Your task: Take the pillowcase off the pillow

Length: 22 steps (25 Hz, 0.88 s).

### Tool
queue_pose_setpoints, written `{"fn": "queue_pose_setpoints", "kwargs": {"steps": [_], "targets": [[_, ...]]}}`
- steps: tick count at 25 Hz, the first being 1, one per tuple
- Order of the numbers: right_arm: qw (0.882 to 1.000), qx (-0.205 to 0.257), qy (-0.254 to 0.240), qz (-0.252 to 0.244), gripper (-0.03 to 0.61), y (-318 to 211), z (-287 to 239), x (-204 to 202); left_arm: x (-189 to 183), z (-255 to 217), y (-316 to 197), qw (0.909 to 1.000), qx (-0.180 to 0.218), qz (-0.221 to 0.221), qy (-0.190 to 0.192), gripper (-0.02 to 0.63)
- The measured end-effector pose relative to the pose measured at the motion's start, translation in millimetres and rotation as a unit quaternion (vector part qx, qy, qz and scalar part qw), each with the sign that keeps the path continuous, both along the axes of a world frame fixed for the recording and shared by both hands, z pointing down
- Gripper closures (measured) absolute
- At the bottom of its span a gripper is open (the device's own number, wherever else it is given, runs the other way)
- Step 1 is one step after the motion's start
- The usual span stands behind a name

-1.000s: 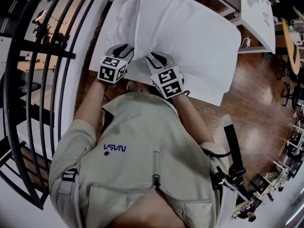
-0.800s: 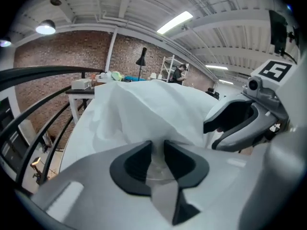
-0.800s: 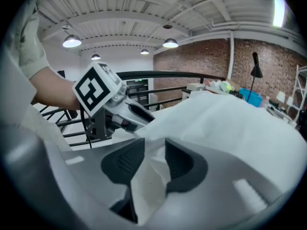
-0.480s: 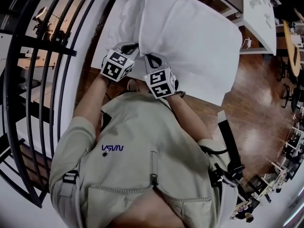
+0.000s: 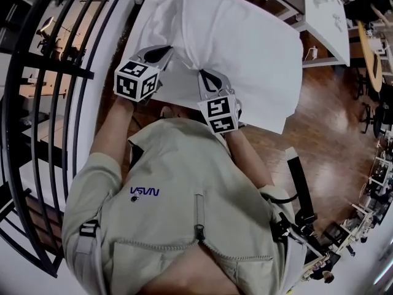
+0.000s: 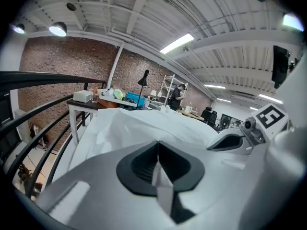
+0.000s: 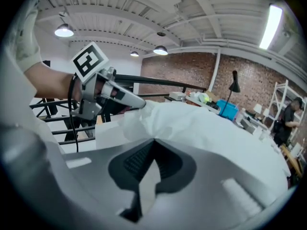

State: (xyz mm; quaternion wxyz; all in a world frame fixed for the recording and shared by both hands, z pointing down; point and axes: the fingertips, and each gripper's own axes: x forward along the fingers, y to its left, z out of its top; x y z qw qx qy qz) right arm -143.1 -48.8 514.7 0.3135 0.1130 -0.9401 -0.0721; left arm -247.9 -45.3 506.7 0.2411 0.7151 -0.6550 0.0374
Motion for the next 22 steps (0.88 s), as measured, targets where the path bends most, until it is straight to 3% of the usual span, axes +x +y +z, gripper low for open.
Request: {"fn": "queue_pose_setpoints", "kwargs": {"steps": [9, 16, 19, 22], "targets": [[0.997, -0.027, 0.053, 0.043, 0.574, -21, 34, 35, 10, 4, 0, 0.9996, -0.003, 0.0, 0.029, 0.6], [0.995, -0.012, 0.087, 0.041, 0.574, -24, 37, 33, -2, -1, 5, 0.9981, 0.003, -0.02, 0.059, 0.601], [0.993, 0.008, 0.101, 0.052, 0.575, -32, 31, 53, -16, -3, 5, 0.9969, 0.005, -0.041, 0.068, 0.601], [0.992, 0.011, 0.107, 0.07, 0.575, -46, 29, 71, -15, -4, 7, 0.9977, 0.004, -0.031, 0.06, 0.601]]}}
